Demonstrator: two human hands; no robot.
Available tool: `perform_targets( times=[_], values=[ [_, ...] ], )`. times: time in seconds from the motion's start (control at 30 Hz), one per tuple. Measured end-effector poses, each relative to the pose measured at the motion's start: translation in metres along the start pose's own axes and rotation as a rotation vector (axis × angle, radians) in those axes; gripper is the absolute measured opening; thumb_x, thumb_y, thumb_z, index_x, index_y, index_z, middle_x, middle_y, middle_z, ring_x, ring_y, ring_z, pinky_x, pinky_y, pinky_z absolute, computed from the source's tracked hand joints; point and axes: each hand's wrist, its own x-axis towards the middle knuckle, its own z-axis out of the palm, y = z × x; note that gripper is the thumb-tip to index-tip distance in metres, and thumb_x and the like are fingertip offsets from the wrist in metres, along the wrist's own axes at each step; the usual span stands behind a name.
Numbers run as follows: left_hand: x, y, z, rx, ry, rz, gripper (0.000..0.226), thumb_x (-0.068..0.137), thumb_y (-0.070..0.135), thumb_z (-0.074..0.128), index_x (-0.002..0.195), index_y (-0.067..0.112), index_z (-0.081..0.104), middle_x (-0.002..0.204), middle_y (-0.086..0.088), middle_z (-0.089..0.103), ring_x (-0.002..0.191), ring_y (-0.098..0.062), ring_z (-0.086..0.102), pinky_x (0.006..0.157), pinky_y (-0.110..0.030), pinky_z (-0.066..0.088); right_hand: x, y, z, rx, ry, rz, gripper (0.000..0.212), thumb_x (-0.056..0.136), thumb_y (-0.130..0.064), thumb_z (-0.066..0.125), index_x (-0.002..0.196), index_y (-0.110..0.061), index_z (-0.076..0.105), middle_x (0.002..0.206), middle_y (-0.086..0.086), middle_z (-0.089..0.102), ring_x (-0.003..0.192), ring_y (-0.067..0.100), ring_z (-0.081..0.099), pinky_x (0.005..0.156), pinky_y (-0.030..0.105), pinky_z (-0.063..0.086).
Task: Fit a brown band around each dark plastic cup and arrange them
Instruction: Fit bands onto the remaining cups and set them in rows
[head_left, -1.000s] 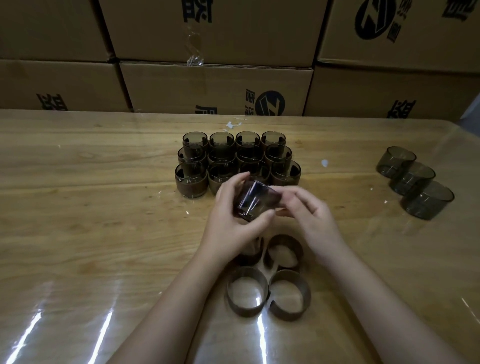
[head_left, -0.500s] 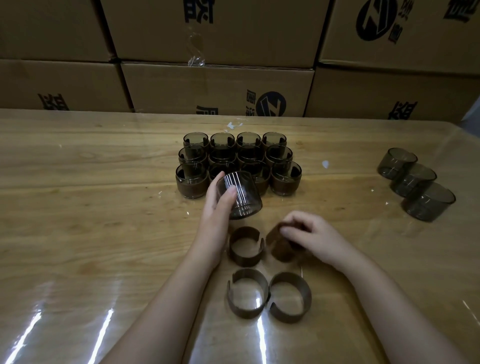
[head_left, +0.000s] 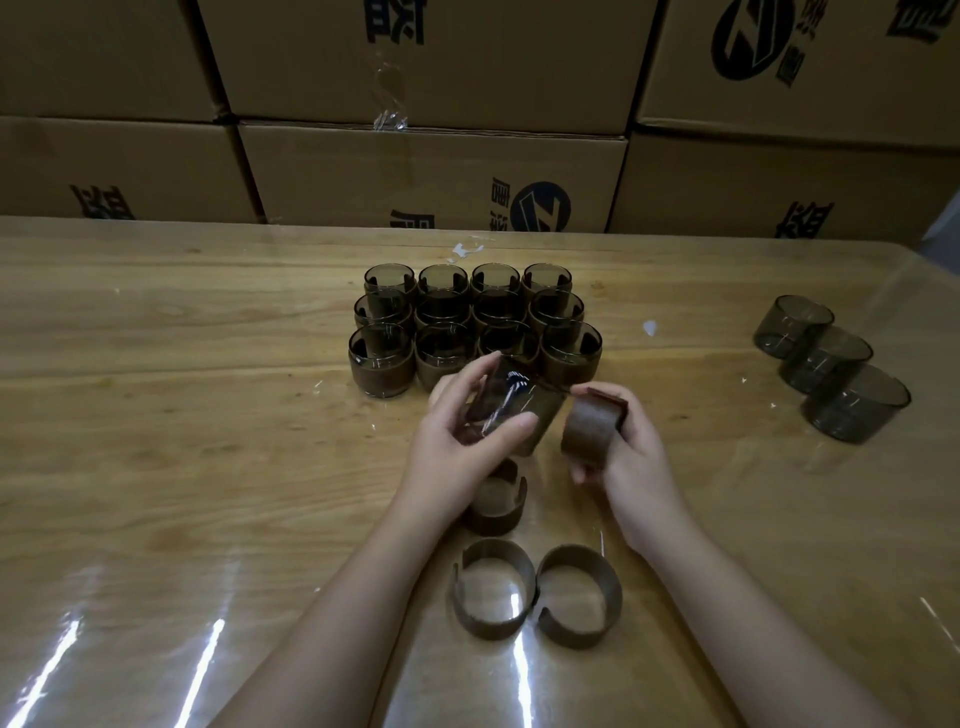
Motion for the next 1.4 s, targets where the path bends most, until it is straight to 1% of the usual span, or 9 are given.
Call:
perform_targets(
  times=[0.1, 0.2, 0.27, 0.37, 0.57, 0.7, 1.0, 1.2, 1.4],
  values=[
    [-0.002, -0.002, 0.005, 0.058, -0.08, 0.083, 0.066, 0.078, 0.026, 0.074, 0.131, 0.046, 0.041, 0.13, 0.008, 0.044, 0.116, 0.001, 0.052, 0.087, -0.01, 0.045, -0.003, 0.0, 0.001, -0.056, 0.01, -0.056, 0.028, 0.1, -0.004, 0.041, 0.109, -0.026, 0.057, 0.1, 0.002, 0.061, 0.064, 0.005, 0.061, 0.049, 0.022, 0.048],
    [-0.005, -0.001, 0.009, 0.122, -0.142, 0.145, 0.068, 0.085, 0.016, 0.069, 0.135, 0.046, 0.035, 0.137, 0.012, 0.036, 0.121, -0.009, 0.052, 0.087, -0.013, 0.047, -0.004, 0.005, 0.001, -0.194, 0.022, -0.148, 0.036, 0.101, -0.005, 0.041, 0.115, -0.037, 0.053, 0.112, -0.016, 0.058, 0.1, 0.002, 0.061, 0.079, 0.025, 0.053],
    [-0.005, 0.001, 0.009, 0.159, -0.165, 0.187, 0.066, 0.083, 0.013, 0.063, 0.136, 0.041, 0.034, 0.142, 0.008, 0.034, 0.129, -0.003, 0.043, 0.096, -0.016, 0.044, -0.006, 0.008, 0.003, -0.283, 0.031, -0.198, 0.039, 0.101, -0.006, 0.04, 0.121, -0.039, 0.049, 0.114, -0.022, 0.056, 0.107, -0.01, 0.055, 0.089, 0.012, 0.045],
    [-0.009, 0.002, 0.006, 0.147, -0.237, 0.154, 0.063, 0.08, 0.027, 0.061, 0.136, 0.04, 0.036, 0.145, 0.005, 0.035, 0.136, -0.01, 0.038, 0.111, -0.033, 0.038, -0.007, 0.01, 0.005, -0.325, 0.068, -0.216, 0.039, 0.101, -0.008, 0.04, 0.124, -0.038, 0.046, 0.114, -0.024, 0.056, 0.105, -0.017, 0.053, 0.088, 0.004, 0.04],
    [-0.008, 0.0, 0.009, 0.251, -0.233, 0.1, 0.086, 0.07, 0.063, 0.06, 0.143, 0.043, 0.018, 0.144, 0.011, 0.029, 0.127, 0.02, 0.029, 0.097, -0.001, 0.028, -0.015, 0.016, 0.012, -0.457, 0.1, -0.244, 0.038, 0.101, -0.016, 0.043, 0.136, -0.03, 0.045, 0.12, -0.011, 0.06, 0.111, -0.002, 0.056, 0.091, 0.008, 0.041],
    [-0.007, -0.006, 0.008, 0.274, -0.238, 0.104, 0.085, 0.073, 0.064, 0.056, 0.146, 0.039, 0.021, 0.143, 0.01, 0.027, 0.121, 0.025, 0.029, 0.092, 0.003, 0.027, -0.014, 0.014, 0.01, -0.527, 0.022, -0.24, 0.042, 0.101, -0.014, 0.044, 0.142, -0.022, 0.043, 0.132, -0.008, 0.054, 0.123, 0.007, 0.051, 0.102, 0.021, 0.041],
    [-0.004, -0.005, 0.007, 0.167, -0.149, 0.088, 0.047, 0.08, 0.056, 0.045, 0.126, 0.044, 0.037, 0.134, -0.002, 0.04, 0.116, 0.021, 0.036, 0.093, 0.001, 0.026, -0.012, 0.008, 0.01, -0.39, -0.126, -0.184, 0.056, 0.091, -0.069, 0.025, 0.133, -0.035, 0.04, 0.137, -0.02, 0.045, 0.123, -0.021, 0.036, 0.102, 0.004, 0.027],
    [-0.007, -0.004, 0.008, 0.151, -0.145, 0.144, 0.048, 0.085, 0.049, 0.049, 0.13, 0.032, 0.044, 0.131, 0.003, 0.041, 0.118, 0.012, 0.041, 0.095, -0.004, 0.032, -0.01, 0.01, 0.012, -0.261, -0.081, -0.071, 0.061, 0.088, -0.061, 0.031, 0.134, -0.025, 0.05, 0.131, -0.003, 0.058, 0.125, 0.011, 0.052, 0.106, 0.047, 0.042],
    [-0.008, -0.002, 0.009, 0.178, -0.164, 0.15, 0.046, 0.086, 0.048, 0.048, 0.129, 0.035, 0.042, 0.13, 0.012, 0.037, 0.117, 0.012, 0.042, 0.092, -0.003, 0.033, -0.006, 0.015, 0.012, -0.218, -0.016, -0.099, 0.04, 0.093, -0.058, 0.03, 0.113, -0.038, 0.058, 0.108, -0.012, 0.065, 0.106, 0.005, 0.062, 0.083, 0.042, 0.057]
  ],
)
